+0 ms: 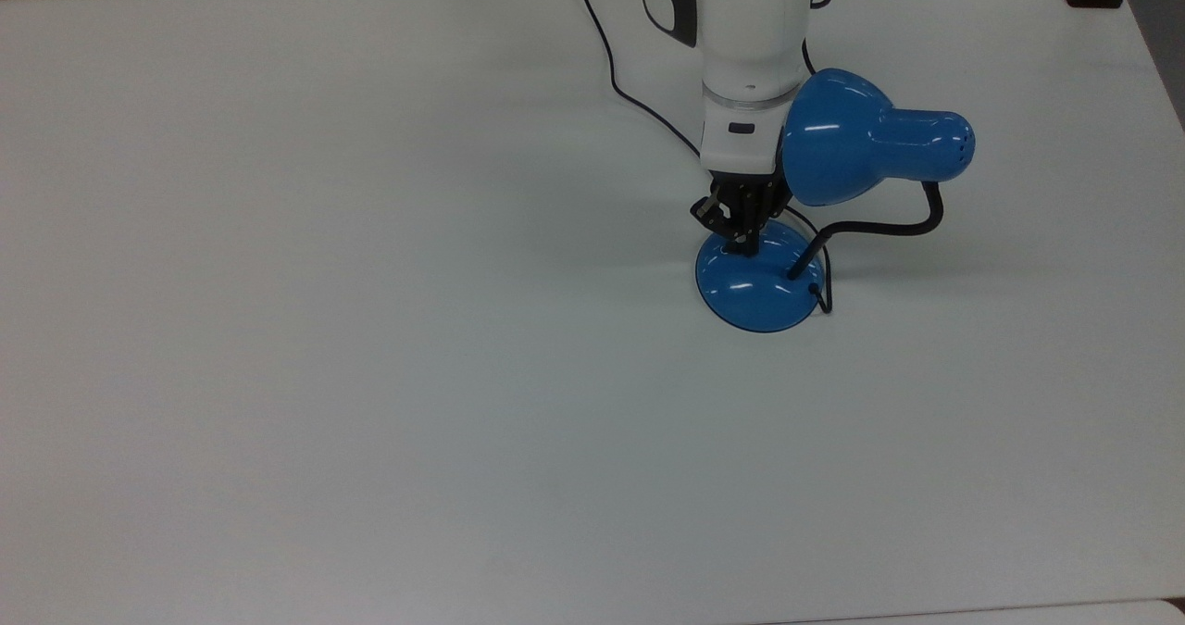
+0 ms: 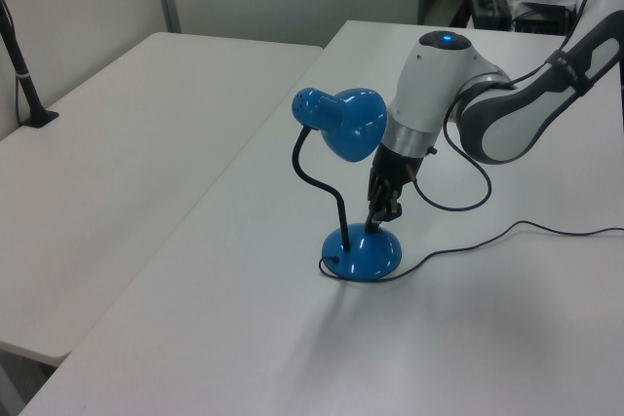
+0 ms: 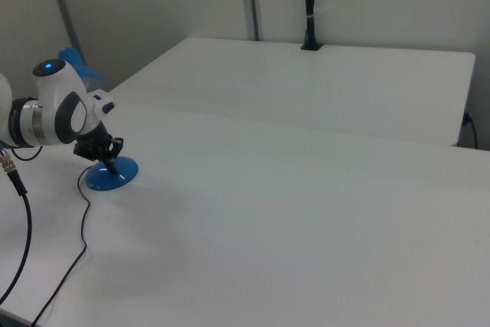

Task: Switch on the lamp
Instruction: 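Lower the gripper onto the switch on the lamp base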

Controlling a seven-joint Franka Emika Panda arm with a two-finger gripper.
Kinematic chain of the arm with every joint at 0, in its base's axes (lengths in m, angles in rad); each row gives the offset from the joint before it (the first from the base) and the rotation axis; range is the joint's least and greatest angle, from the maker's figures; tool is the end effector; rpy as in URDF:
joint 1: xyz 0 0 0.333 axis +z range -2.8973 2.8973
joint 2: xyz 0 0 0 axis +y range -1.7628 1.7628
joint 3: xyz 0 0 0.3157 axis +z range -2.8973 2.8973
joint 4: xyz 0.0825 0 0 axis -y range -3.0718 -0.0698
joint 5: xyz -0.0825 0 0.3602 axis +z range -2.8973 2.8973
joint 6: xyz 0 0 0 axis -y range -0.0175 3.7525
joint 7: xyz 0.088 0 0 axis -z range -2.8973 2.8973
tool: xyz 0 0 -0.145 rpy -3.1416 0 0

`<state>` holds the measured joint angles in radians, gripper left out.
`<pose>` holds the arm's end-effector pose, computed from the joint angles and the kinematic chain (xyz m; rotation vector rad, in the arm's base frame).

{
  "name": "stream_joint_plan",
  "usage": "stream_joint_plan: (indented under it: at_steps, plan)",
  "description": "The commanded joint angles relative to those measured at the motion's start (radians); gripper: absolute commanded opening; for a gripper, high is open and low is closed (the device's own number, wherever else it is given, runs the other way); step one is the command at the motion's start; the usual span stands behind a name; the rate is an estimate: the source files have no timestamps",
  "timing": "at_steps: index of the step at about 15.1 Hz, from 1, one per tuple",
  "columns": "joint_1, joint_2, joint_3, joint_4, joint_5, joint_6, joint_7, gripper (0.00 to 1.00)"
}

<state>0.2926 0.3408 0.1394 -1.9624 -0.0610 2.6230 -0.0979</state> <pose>0.5787 0.2625 0.3154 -2.9234 -0.8445 -0.4884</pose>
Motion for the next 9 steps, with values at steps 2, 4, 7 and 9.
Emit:
stream_joint_plan:
  at_steps: [2, 4, 7, 9]
  plan:
    - [-0.01, -0.008, 0.011, -0.009, 0.021, 0.023, -0.023, 0.0]
    - [-0.01, -0.019, 0.011, -0.009, 0.021, 0.017, -0.016, 0.0]
    - [-0.01, -0.025, 0.011, -0.007, 0.023, -0.027, -0.009, 0.0]
    - [-0.01, -0.036, 0.009, -0.006, 0.021, -0.058, -0.011, 0.0]
